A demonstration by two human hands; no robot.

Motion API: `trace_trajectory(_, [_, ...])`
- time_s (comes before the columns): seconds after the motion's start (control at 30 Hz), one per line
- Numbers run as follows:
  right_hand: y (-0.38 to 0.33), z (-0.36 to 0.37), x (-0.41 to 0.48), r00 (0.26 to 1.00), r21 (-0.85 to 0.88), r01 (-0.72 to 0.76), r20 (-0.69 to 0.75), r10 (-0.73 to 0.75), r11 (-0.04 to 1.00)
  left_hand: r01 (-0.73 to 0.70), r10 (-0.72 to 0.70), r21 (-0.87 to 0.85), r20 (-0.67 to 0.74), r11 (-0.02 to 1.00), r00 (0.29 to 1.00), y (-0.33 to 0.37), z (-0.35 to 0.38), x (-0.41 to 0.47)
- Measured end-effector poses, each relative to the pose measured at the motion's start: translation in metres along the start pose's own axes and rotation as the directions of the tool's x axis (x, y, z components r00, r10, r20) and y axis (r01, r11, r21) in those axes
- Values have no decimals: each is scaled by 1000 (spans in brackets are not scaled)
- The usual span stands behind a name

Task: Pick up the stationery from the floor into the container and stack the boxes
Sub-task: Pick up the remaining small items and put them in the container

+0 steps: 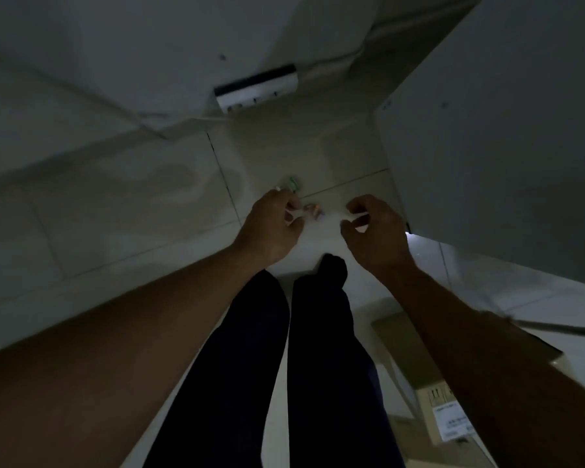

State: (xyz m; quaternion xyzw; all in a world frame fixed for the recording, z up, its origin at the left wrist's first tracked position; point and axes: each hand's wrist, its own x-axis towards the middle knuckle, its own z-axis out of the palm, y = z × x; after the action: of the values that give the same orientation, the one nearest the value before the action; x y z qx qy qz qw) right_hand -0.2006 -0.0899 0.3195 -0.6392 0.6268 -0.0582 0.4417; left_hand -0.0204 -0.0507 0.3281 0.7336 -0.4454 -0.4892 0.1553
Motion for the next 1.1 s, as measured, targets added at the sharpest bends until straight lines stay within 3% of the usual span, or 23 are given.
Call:
trace_trajectory(0.27, [122,119,60,992,-68,-40,116,48,997,64,-66,49,30,997,997,-129,101,72])
trace_trajectory(0.5, [209,191,124,986,-235,-41,149,78,971,171,-202,269,92,948,975,-223,170,146])
trace_trajectory(0.7, [253,225,154,981,-338,68,195,-1,939,46,-76,314,84,948,994,-255,209,185])
trace_trajectory(0.9, [265,246,164,992,-278,70,124,-37,958,15,-68,434,107,901,992,-277,221,199])
trace_trajectory(1.1, [273,252,169,997,-219,79,16,-77,973,-119,120,267,14,956,993,-262,220,207])
